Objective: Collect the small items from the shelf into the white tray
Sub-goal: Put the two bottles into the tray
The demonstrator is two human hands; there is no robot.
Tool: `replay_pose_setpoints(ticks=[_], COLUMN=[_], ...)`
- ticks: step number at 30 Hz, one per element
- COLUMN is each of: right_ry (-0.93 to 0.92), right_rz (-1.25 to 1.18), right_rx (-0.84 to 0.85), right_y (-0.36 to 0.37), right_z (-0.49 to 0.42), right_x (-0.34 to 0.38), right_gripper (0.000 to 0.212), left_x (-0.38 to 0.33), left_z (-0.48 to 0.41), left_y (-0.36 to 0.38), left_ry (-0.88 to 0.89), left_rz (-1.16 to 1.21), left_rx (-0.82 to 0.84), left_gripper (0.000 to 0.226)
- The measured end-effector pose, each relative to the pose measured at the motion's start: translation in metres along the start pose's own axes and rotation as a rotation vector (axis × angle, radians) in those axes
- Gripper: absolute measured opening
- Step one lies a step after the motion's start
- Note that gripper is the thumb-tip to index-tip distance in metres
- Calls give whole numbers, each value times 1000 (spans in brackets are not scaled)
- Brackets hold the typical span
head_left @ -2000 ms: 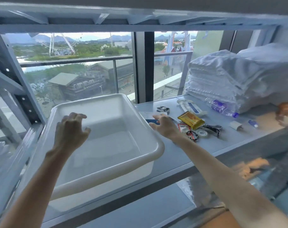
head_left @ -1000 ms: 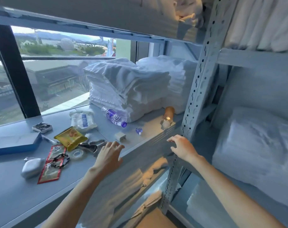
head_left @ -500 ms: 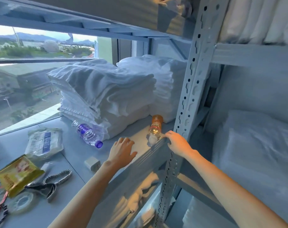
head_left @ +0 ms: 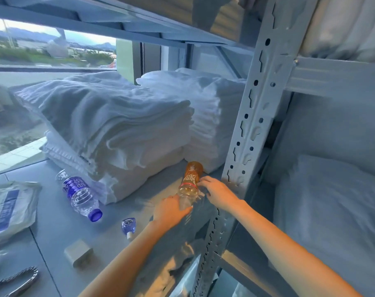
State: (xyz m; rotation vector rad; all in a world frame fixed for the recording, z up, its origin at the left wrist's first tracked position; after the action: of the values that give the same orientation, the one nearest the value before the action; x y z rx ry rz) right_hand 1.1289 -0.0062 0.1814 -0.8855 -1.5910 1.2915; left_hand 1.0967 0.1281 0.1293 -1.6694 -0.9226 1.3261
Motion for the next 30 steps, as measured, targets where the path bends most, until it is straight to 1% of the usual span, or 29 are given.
replay_pose_setpoints(ticks=[2, 4, 7, 11, 13, 15, 16, 18, 20, 22, 25, 28, 30], right_ry=[-55, -107, -181, -236, -245, -268, -276, -268, -262, -277, -340, -408, -440], right_rz=[55, 93, 94, 68, 30, -72, -141, -271, -354, -392, -470, -624, -692], right_rx=[34, 65, 98, 99, 46, 7, 10, 60, 108, 133, 221, 372, 429], right_y=[6, 9, 8, 7, 1, -7, -9, -10, -9, -11, -15, -20, -25], right_z=[-12, -23, -39, -53, -58, -59, -58, -52, -45, -39, -26, -4, 12], right_x=[1, 3, 11, 23, 29, 37, 41, 45, 48, 50, 62, 85, 102], right_gripper=[51, 55, 67, 76, 72, 54, 47, 47, 48, 50, 58, 68, 68], left_x=[9, 25, 46, 57, 61, 63, 62, 55, 48, 42, 32, 18, 13], left_z=[0, 0, 3, 14, 19, 24, 27, 30, 34, 39, 54, 73, 90], left_y=[-1, -10, -34, -56, -67, -79, -84, -93, -100, -109, -129, -153, -169], left_ry=[-27, -54, -93, -119, -139, -175, -187, -194, -199, -207, -222, -204, -200], left_rz=[106, 175, 327, 548, 699, 875, 956, 1059, 1129, 1194, 1181, 1182, 1213], left_rx=[-3, -22, -108, -217, -311, -414, -454, -515, -558, -593, -609, -618, -643], left_gripper=[40, 40, 44, 30, 27, 22, 21, 26, 33, 33, 32, 22, 15])
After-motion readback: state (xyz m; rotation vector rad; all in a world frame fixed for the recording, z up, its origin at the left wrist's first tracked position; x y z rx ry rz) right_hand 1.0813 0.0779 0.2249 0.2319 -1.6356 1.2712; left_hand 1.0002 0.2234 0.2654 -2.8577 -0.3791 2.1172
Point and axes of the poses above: each hand's wrist, its own z-axis away from the middle knuckle, its own y-axis out of the palm, x = y × z, the point moved 8 cm from there along -z, towards the middle knuckle, and after that the axes turned 9 degrees about y, right-handed, at the moved point
